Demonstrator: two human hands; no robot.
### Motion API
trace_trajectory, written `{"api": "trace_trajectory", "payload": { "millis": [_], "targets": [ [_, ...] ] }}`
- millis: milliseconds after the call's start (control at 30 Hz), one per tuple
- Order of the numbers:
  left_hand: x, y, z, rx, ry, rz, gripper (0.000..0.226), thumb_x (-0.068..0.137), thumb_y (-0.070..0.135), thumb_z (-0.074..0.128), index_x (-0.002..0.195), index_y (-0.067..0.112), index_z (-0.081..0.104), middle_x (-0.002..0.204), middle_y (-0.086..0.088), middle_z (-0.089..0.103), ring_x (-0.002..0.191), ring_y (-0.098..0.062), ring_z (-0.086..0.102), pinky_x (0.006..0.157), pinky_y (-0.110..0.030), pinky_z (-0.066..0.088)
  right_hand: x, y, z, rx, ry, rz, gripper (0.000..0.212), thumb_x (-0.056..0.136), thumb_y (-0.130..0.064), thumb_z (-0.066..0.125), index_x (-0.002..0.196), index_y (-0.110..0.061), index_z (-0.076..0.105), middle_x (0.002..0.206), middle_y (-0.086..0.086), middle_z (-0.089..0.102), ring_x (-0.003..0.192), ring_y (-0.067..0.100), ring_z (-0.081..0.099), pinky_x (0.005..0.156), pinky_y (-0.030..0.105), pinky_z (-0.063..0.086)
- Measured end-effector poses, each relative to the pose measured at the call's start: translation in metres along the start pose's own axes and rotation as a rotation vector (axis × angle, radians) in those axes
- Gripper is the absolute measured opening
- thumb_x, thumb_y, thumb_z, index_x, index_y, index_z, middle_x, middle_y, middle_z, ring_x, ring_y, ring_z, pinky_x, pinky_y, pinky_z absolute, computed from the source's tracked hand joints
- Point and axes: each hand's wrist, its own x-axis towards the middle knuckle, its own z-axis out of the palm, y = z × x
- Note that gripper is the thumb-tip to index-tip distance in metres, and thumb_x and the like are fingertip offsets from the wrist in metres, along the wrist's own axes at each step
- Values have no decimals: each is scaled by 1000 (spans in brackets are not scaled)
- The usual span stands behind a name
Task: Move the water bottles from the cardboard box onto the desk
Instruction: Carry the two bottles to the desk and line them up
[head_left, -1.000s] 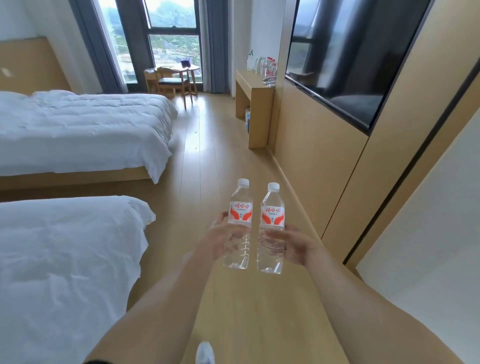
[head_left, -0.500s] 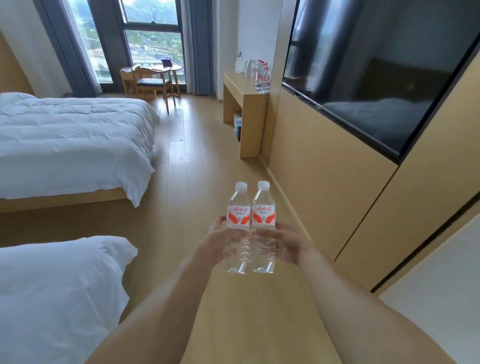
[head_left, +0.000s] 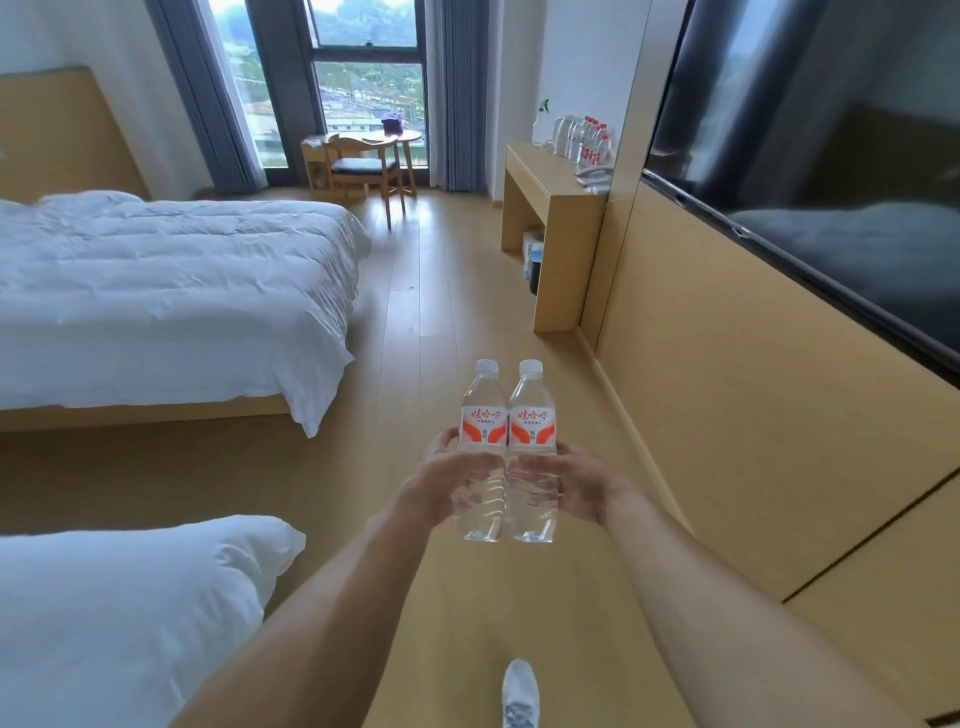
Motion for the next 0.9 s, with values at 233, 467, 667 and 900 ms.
{"api": "trace_trajectory", "payload": {
  "millis": [233,467,667,900],
  "targets": [
    [104,64,-10,-13,107,-2,78,78,-11,76,145,11,41,127,-24,65,116,-45,64,103,-66,45,131,-69,-16,-56,-121,24,54,81,-4,78,132,-7,61,128,16,68,118,35,64,110,52,45],
    [193,128,-13,-20,203,5,78,79,-8,76,144,15,42,123,-18,67,105,-36,69,72,-45,56,234,-144,-23,-109,-214,32,56,76,-9,79,130,-6,63,127,18,69,122,40,62,111,58,42],
    [258,161,-24,-21,238,1,76,78,-7,78,142,15,44,117,-16,69,74,-21,75,49,-32,57,300,-180,-27,-133,-239,30,46,78,-11,78,122,-11,66,112,9,73,99,27,69,100,49,50],
    [356,190,-45,-9,198,-5,77,76,-4,80,141,16,44,116,-16,70,88,-28,75,60,-38,59,381,-219,-37,-154,-188,42,42,79,-7,79,119,-10,67,116,12,74,107,32,69,103,52,49]
  ]
}}
